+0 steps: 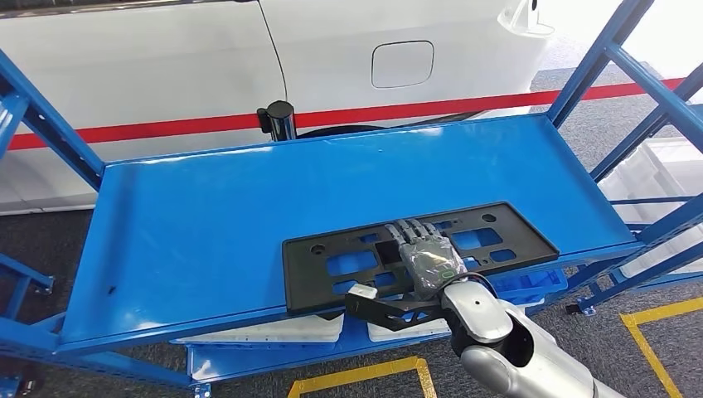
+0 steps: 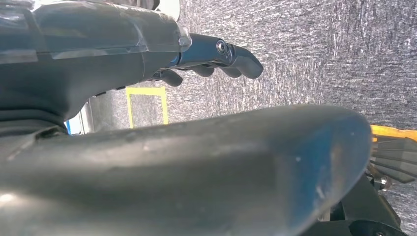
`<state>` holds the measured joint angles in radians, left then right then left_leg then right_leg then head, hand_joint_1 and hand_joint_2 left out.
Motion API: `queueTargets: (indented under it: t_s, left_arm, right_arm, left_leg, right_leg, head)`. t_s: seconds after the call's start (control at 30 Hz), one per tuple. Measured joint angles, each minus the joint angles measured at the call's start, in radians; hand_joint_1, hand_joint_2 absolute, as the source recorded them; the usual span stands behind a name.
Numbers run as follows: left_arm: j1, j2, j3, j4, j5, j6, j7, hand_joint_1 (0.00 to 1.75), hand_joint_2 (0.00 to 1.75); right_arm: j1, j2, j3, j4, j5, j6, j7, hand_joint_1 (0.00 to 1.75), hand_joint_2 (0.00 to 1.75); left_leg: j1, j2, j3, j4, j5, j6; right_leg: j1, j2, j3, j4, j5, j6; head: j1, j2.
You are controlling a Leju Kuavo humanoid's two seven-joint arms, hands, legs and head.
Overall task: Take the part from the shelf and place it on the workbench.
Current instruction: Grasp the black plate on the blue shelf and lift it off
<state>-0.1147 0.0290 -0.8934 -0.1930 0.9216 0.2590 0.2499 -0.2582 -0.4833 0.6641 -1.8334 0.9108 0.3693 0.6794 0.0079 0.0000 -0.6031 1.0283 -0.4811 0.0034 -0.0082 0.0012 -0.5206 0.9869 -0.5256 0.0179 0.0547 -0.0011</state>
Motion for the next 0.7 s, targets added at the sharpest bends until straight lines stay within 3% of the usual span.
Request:
queueTargets:
  t_s: [0.63,0.67,0.7]
  left_arm:
    - [0.0,0.0,0.0,0.0,0.0,0.0,0.0,0.0,0.0]
    - [0.0,0.0,0.0,0.0,0.001,0.0,0.0,0.0,0.0]
    - [0.0,0.0,0.0,0.0,0.001,0.0,0.0,0.0,0.0]
  right_arm:
    - [0.0,0.003,-0.001,0.0,0.0,0.0,0.0,0.0,1.75]
    - [0.0,0.003,-0.001,0.0,-0.001,0.0,0.0,0.14,1.75]
    - [0.0,0.004,-0.001,0.0,-0.002,0.0,0.0,0.55,1.75]
  left_leg:
    - [0.0,0.0,0.0,0.0,0.0,0.0]
    - [0.0,0.0,0.0,0.0,0.0,0.0]
    - [0.0,0.0,0.0,0.0,0.0,0.0]
  right_leg:
    - [0.0,0.0,0.0,0.0,0.0,0.0]
    - [0.0,0.0,0.0,0.0,0.0,0.0]
    - [0.0,0.0,0.0,0.0,0.0,0.0]
  head:
    - [0.0,0.0]
    - [0.0,0.0]
    - [0.0,0.0]
